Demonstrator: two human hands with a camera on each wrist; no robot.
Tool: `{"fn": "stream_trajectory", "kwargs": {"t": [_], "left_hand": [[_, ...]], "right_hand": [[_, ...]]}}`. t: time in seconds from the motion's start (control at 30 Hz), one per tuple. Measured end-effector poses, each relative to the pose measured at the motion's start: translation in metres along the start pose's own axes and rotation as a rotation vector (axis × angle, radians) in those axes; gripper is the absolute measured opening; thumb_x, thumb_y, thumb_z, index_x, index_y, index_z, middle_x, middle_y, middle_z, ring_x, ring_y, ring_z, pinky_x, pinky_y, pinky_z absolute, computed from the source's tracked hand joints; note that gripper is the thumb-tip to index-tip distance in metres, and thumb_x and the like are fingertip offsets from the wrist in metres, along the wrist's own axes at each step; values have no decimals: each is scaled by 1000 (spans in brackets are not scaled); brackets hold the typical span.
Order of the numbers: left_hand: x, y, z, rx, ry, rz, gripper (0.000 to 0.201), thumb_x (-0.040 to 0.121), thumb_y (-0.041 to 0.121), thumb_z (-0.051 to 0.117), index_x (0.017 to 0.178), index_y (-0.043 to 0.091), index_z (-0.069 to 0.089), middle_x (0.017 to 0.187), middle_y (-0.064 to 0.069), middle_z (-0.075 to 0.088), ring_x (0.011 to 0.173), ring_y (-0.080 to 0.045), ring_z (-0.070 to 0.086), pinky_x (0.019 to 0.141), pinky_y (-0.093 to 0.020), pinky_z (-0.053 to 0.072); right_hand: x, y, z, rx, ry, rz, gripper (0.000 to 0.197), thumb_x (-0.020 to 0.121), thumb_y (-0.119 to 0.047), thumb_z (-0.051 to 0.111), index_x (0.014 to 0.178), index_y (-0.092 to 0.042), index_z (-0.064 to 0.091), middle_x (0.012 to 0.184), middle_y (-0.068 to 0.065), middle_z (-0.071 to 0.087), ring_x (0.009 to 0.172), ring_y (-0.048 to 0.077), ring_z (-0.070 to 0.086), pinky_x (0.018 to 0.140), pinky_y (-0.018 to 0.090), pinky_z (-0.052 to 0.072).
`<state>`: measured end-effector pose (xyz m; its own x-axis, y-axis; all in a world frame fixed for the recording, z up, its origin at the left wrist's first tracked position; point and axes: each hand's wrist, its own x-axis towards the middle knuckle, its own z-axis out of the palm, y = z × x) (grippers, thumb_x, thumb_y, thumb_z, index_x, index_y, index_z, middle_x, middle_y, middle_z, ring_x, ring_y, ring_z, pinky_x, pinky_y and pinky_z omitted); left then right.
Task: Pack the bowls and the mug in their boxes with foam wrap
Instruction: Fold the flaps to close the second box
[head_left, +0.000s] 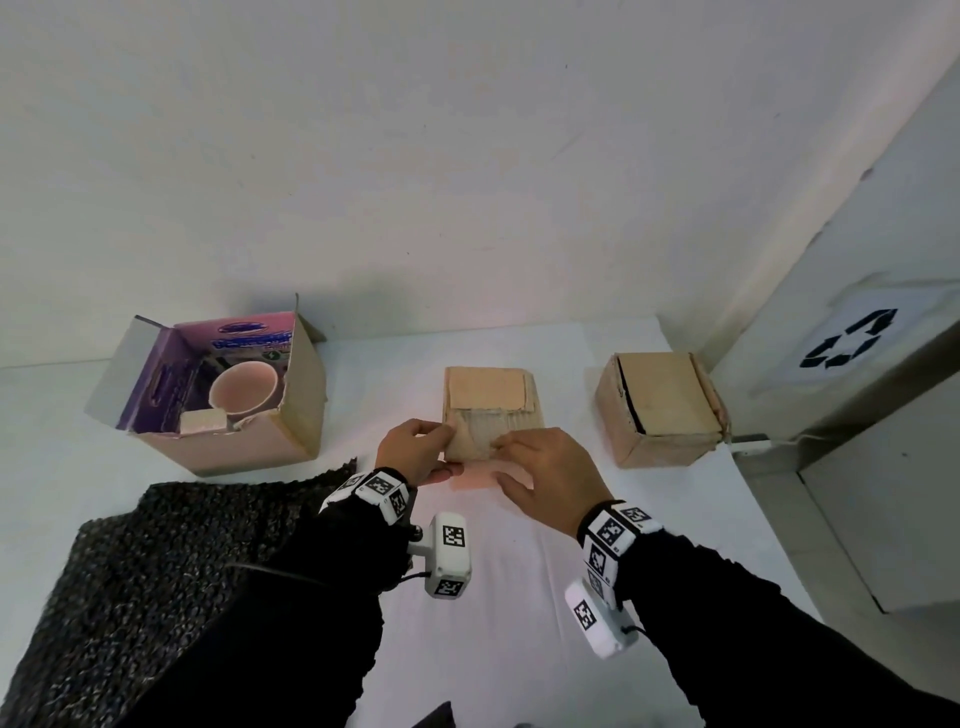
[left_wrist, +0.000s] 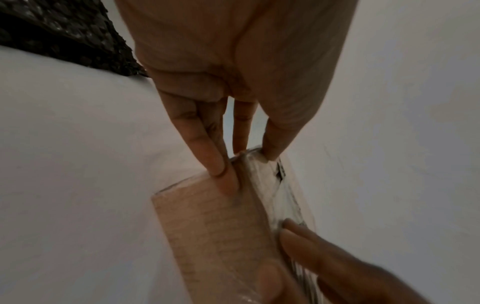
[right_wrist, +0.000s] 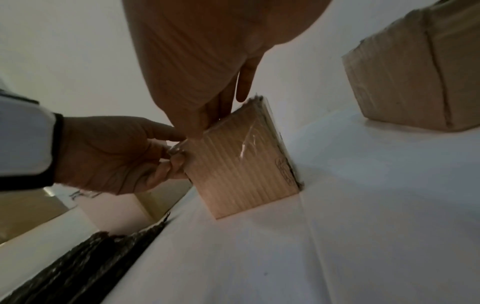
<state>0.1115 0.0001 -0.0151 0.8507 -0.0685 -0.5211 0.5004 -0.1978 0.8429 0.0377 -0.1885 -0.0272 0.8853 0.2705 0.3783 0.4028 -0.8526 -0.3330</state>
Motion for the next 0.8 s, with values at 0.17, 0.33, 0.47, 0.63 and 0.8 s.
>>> {"fn": "stream_trajectory", "kwargs": {"t": [0.17, 0.33, 0.47, 0.63, 0.8], "left_hand": [[-6, -2, -2, 24, -9, 34, 11, 90, 12, 55, 97, 6, 62, 85, -10, 69, 65, -24, 71, 57, -25, 57], [-3, -9, -8, 207, 60, 113, 12, 87, 24, 66, 90, 12, 66, 78, -4, 74, 69, -20, 73, 72, -37, 59], [-5, -16, -9, 248, 76, 184, 11, 85, 28, 69, 81, 19, 65, 71, -1, 73, 65, -16, 72, 76, -40, 59], [-10, -15, -10, 278, 78, 242, 14, 86, 32, 69, 81, 20, 64, 75, -1, 73, 64, -14, 71, 73, -36, 59], [-15, -15, -23, 443, 26, 304, 15, 89, 33, 64, 85, 19, 66, 77, 5, 73, 64, -9, 70, 71, -33, 56]], "right_hand": [[21, -1, -2, -40, -162, 36, 65, 78, -35, 70, 135, -12, 48, 138, 5, 48, 126, 22, 43, 103, 37, 39], [22, -6, 18, -135, -213, 25, 51, 84, -5, 67, 133, -13, 56, 141, 7, 52, 131, 28, 48, 104, 42, 45], [6, -14, 22, -135, -39, 23, 47, 73, 1, 74, 117, -16, 67, 122, 3, 66, 111, 24, 62, 76, 33, 58], [7, -23, 17, -194, 27, 40, 25, 73, -1, 73, 93, -15, 68, 96, 1, 64, 89, 23, 59, 54, 32, 53], [15, -29, 11, -214, -5, 119, 21, 73, 0, 69, 80, -15, 57, 84, 3, 58, 82, 25, 55, 53, 34, 48]]}}
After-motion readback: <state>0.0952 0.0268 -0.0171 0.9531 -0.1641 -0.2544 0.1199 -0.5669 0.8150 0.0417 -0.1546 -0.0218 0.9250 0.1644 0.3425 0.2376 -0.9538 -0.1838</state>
